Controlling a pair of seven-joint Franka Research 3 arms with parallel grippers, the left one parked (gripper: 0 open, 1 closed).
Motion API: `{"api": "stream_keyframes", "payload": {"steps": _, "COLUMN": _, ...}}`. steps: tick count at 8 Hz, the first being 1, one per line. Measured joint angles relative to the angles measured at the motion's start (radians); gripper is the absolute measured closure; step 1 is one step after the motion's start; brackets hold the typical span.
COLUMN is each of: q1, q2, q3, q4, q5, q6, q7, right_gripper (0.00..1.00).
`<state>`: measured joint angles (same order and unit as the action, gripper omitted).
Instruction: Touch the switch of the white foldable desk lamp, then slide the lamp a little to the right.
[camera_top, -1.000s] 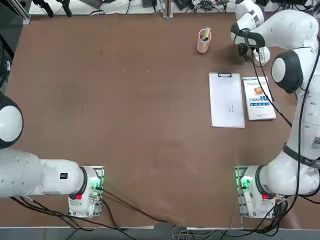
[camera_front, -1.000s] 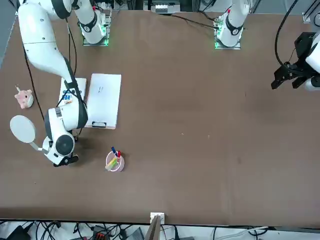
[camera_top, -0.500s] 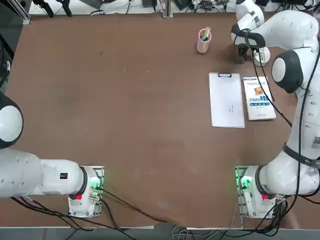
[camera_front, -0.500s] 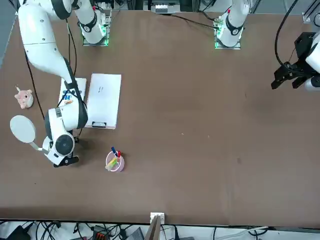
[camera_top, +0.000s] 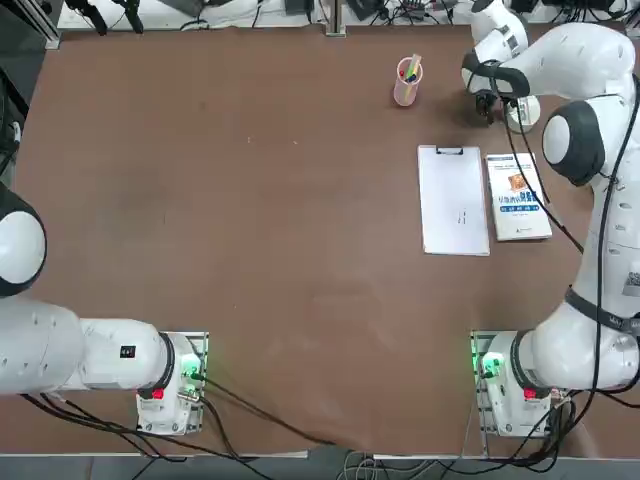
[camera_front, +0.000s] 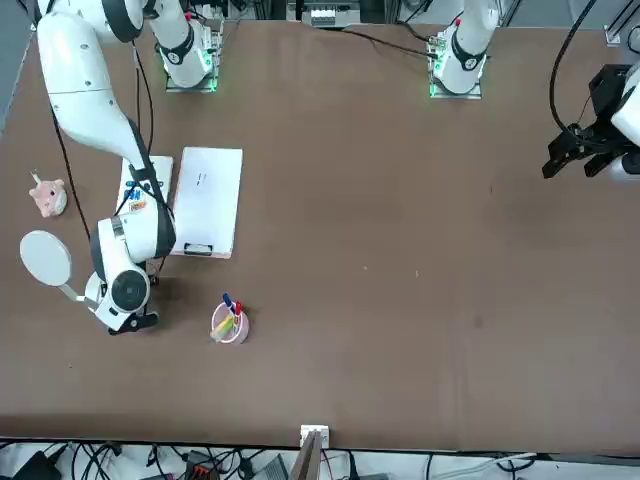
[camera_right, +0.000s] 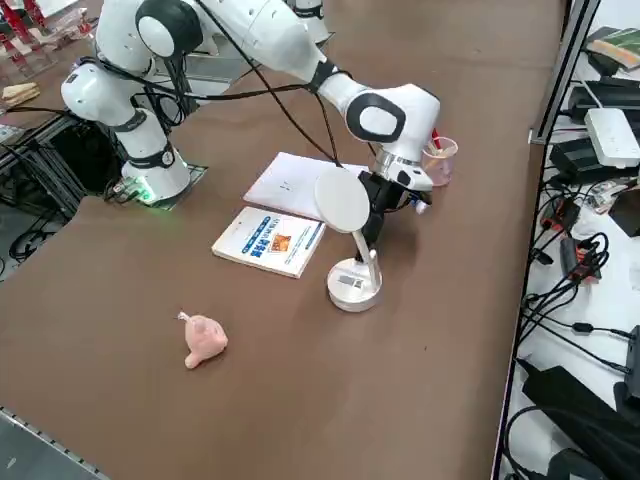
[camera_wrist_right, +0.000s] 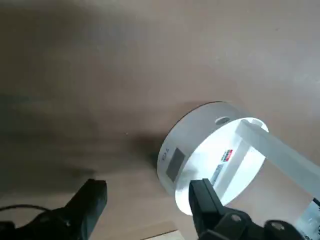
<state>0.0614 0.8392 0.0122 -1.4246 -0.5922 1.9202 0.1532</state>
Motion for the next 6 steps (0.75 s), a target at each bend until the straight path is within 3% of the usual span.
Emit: {"api": "stream_keyframes", "payload": {"steps": 6, "q1": -0.029, "q2": 0.008, "q3": 0.001, "q4": 0.000, "q5": 0.000, "q6": 0.008, "q7": 0.002, "right_gripper": 0.00}}
